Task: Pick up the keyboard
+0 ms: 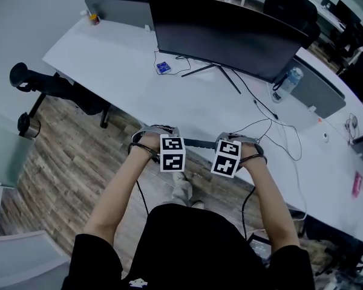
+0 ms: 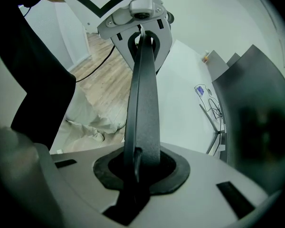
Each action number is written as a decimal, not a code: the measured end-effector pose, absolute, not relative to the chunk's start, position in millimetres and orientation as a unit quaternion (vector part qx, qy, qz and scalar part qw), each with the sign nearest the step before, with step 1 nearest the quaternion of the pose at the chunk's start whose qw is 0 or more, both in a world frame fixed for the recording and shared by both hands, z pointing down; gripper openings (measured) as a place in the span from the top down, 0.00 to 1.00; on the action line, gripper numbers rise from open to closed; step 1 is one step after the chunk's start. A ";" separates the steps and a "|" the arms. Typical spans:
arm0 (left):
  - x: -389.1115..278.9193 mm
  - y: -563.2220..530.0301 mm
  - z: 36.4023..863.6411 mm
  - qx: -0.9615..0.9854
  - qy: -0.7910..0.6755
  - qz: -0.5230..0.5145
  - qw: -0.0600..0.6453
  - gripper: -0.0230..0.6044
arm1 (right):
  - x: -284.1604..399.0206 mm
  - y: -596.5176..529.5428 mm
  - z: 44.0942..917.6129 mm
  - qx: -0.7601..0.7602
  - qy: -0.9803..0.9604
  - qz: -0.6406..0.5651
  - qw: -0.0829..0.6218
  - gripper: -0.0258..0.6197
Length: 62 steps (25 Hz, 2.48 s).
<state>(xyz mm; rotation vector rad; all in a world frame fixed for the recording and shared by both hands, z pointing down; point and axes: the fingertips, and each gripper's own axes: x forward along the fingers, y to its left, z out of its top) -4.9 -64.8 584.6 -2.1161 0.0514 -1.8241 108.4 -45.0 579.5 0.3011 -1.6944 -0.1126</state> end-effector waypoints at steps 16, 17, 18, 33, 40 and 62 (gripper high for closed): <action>2.2 -11.5 554.4 -0.737 0.053 -0.641 0.206 0.84 | 115.4 5.3 552.2 0.156 -0.746 -0.091 0.641 0.86; 2.4 -9.2 552.7 -0.737 0.057 -0.641 0.206 0.84 | 115.8 7.9 550.8 0.157 -0.746 -0.093 0.641 0.86; 2.7 -7.1 551.2 -0.736 0.062 -0.641 0.207 0.84 | 116.2 10.4 549.4 0.159 -0.746 -0.095 0.640 0.86; -8.8 18.0 543.4 -0.732 0.080 -0.644 0.207 0.84 | 105.6 33.0 542.3 0.160 -0.745 -0.114 0.638 0.86; -18.7 16.7 542.3 -0.736 0.072 -0.637 0.217 0.84 | 94.8 35.4 538.9 0.173 -0.738 -0.108 0.644 0.86; -101.9 54.7 530.4 -0.748 0.024 -0.609 0.263 0.84 | 7.9 89.2 526.9 0.230 -0.721 -0.069 0.650 0.86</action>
